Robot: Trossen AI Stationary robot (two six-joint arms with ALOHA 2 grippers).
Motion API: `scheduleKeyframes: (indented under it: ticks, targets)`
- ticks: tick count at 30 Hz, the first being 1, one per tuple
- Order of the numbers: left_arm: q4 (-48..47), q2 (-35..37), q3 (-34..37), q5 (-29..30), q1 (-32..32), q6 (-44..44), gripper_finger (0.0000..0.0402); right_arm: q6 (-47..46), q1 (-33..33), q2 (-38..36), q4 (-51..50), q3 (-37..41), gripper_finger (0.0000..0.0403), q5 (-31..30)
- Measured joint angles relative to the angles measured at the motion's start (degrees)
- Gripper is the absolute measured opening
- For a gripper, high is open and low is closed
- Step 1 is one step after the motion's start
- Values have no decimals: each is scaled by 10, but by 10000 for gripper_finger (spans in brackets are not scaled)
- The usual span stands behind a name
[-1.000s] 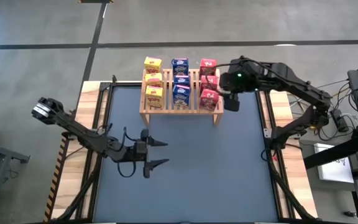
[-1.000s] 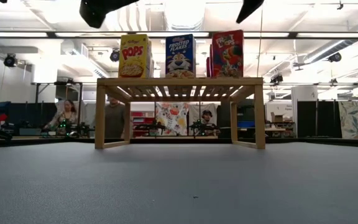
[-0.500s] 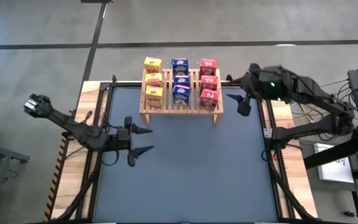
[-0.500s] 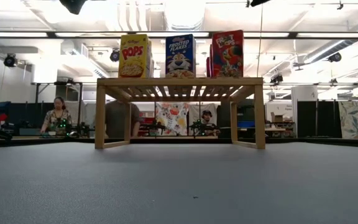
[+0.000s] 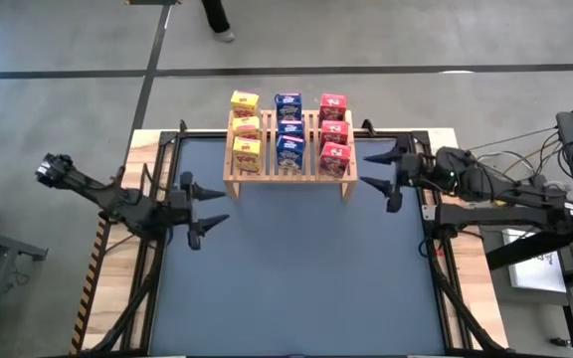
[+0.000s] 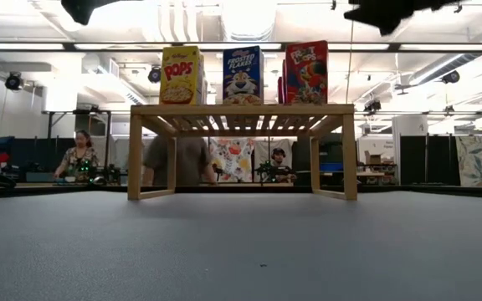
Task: Stack cereal on shelf
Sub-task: Return to Home Position
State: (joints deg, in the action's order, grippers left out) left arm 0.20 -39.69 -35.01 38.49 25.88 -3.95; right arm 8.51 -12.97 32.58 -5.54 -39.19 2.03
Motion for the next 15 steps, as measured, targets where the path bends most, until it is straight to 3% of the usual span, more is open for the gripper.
scheduleKeyframes:
  ticks: [10, 15]
  targets:
    - [25, 138, 137, 0, -30, -30, 207, -44, 0, -84, 190, 192, 182, 63]
    - [72, 216, 209, 1, -33, -14, 163, -69, 0, -91, 301, 277, 133, 54]
